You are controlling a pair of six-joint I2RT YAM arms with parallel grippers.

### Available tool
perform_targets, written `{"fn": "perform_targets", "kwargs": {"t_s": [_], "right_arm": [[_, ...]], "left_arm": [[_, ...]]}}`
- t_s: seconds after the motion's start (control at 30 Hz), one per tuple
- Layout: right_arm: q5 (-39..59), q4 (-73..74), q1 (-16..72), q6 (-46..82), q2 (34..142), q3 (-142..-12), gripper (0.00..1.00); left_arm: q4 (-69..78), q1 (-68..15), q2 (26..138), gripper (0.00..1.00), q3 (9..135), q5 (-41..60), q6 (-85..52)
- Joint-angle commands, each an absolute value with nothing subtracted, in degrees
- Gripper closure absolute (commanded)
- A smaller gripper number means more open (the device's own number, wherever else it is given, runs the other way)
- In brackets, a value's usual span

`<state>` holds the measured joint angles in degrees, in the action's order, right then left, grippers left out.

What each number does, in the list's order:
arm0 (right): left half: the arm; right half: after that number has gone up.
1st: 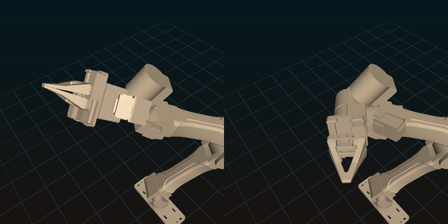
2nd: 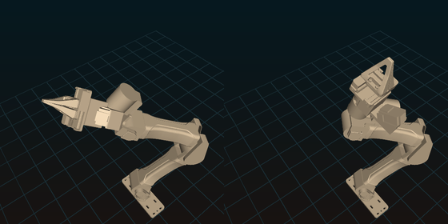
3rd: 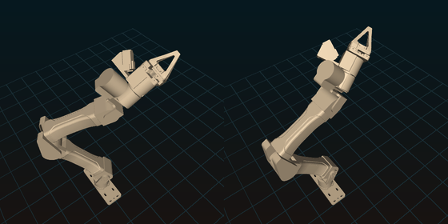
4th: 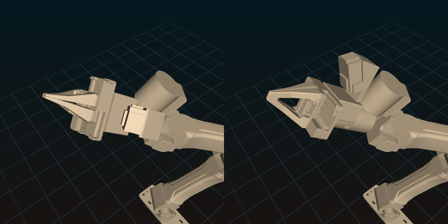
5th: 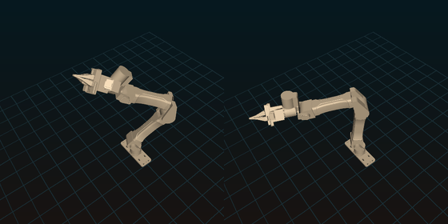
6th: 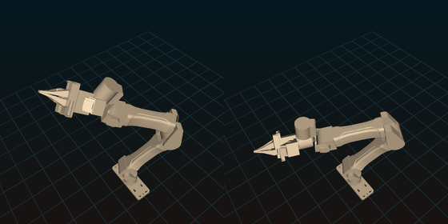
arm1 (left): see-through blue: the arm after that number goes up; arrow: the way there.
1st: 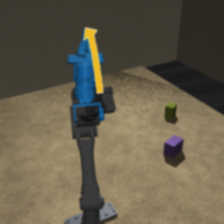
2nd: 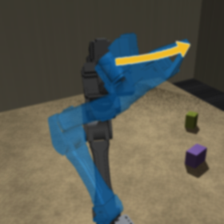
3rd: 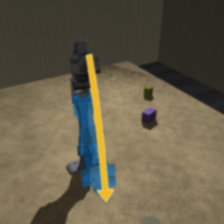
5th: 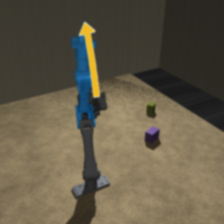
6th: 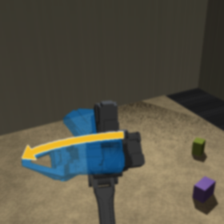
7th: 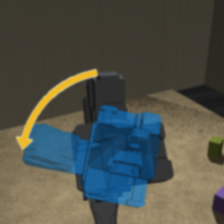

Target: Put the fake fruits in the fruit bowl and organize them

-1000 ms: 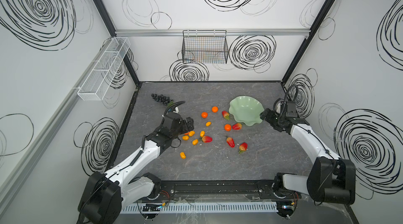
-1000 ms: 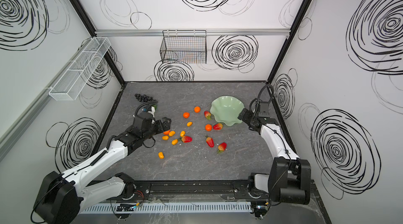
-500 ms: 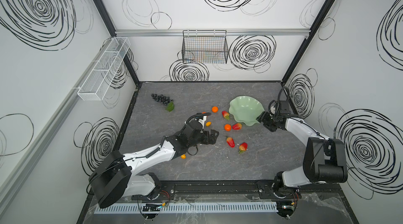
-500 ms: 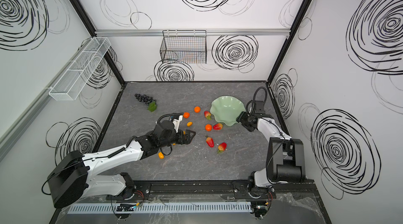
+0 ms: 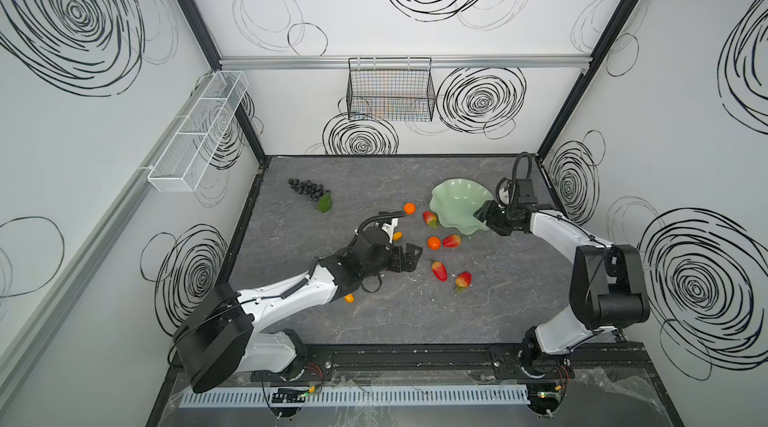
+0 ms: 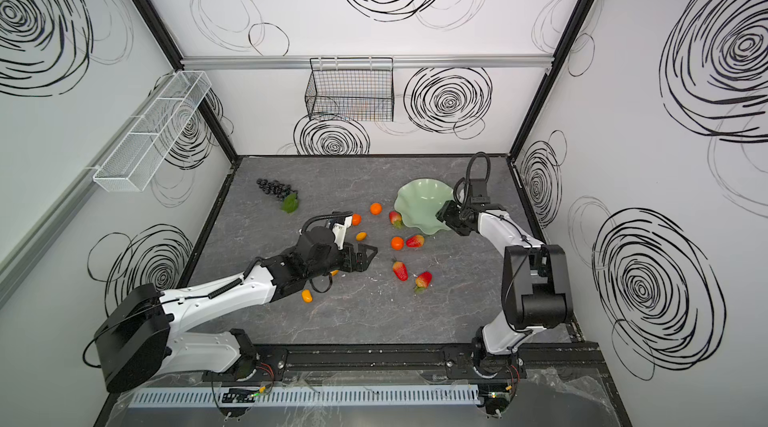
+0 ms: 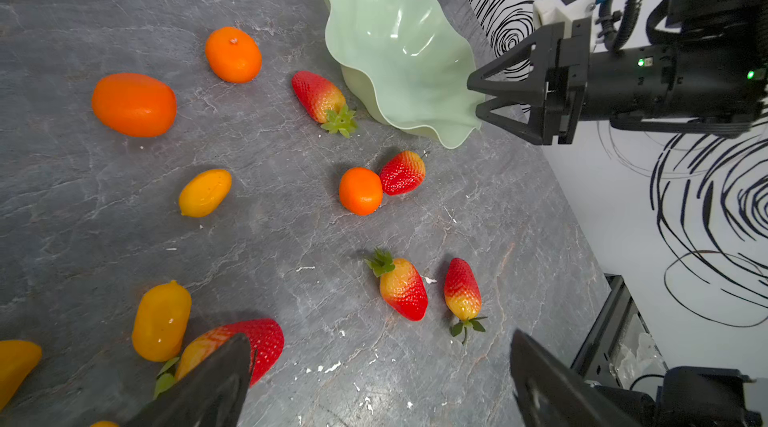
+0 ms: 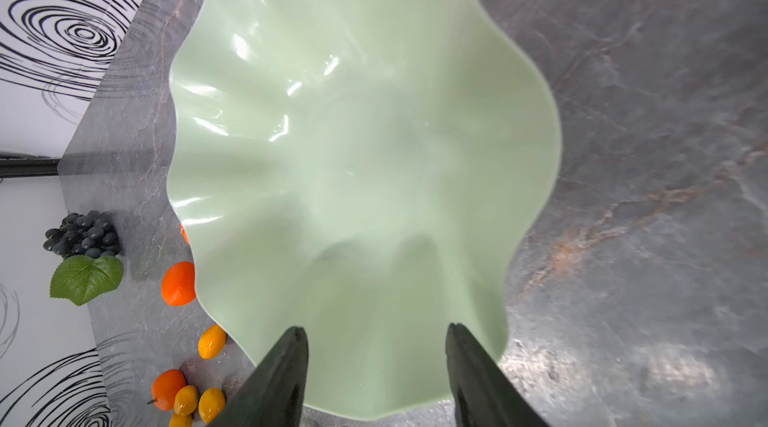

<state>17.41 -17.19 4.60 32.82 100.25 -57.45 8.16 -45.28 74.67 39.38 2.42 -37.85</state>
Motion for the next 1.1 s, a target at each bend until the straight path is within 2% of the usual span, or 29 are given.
{"fn": "perform_targets", "kwargs": {"t_s": [0.0, 0.2, 0.4, 0.6, 0.73, 0.93, 1.07], "right_arm": [[14.8, -16.1, 4.6, 33.5, 99.4, -58.5, 0.4], [8.3, -18.5, 6.2, 30.2, 90.3, -54.9, 0.35], [5.2, -22.4, 10.9, 27.4, 81.6, -50.4, 0.31], [4.2, -24.6, 20.0, 26.7, 76.2, -47.5, 0.31], [3.6, -23.8, 27.1, 27.8, 73.8, -46.6, 0.31], [-1.0, -19.0, 38.0, 26.4, 71.1, -47.1, 0.31], [-2.5, -16.5, 40.8, 25.2, 68.0, -48.0, 0.32]], "left_arm": [[7.5, -45.4, 73.3, 0.01, 41.3, 0.1, -36.5], [5.8, -45.4, 70.7, 0.01, 40.8, -1.2, -35.2], [6.9, -45.8, 69.4, 0.01, 38.4, 1.8, -37.1], [5.4, -45.5, 65.2, 0.01, 35.1, 0.2, -39.8], [-1.0, -43.6, 60.4, 0.01, 34.1, -5.6, -41.2], [-11.7, -29.6, 56.3, 0.0, 34.8, -8.5, -41.2], [-16.2, -18.6, 59.5, 0.02, 38.0, -9.5, -38.8]]}}
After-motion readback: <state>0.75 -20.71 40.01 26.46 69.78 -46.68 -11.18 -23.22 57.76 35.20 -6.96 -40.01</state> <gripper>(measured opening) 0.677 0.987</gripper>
